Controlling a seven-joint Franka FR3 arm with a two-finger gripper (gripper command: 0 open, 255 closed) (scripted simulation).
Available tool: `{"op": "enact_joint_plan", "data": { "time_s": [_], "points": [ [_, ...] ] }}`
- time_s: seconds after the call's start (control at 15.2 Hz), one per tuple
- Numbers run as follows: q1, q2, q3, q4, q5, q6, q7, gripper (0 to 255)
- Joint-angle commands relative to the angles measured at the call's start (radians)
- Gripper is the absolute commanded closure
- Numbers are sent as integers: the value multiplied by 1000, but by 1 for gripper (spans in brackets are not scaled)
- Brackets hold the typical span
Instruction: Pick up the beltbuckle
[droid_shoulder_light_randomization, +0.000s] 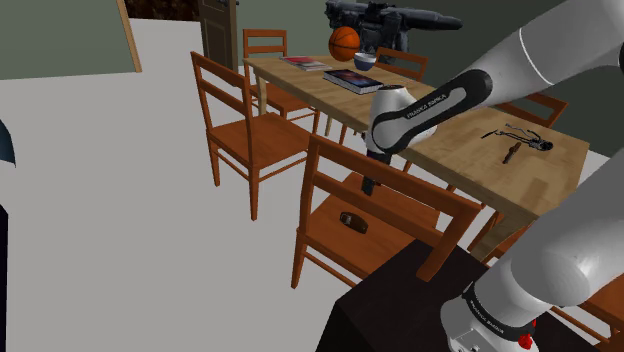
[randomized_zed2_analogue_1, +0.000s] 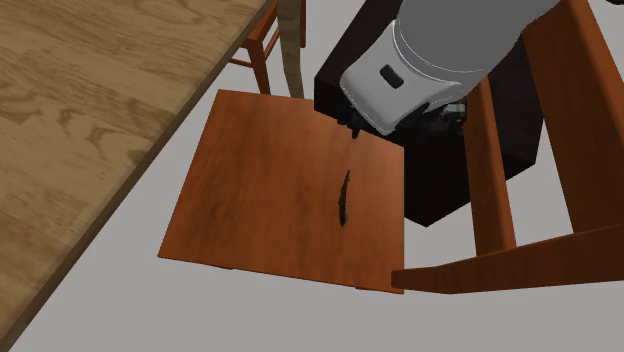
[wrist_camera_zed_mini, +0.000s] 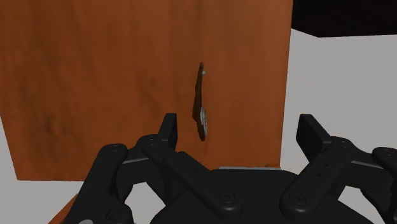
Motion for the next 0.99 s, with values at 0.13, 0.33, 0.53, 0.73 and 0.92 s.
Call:
{"op": "enact_joint_plan", "data": {
  "time_s": [0.13, 0.33, 0.53, 0.73, 0.92],
  "points": [
    [-5, 166, -6, 54, -23, 96, -18, 0],
    [-9, 292, -11, 107, -41, 157, -28, 0],
    [-11, 418, -15, 170, -58, 207, -37, 0],
    [-12, 543, -22, 244, -74, 246, -47, 0],
    [-10, 575, -24, 255, -75, 267, -45, 0]
  ]
}}
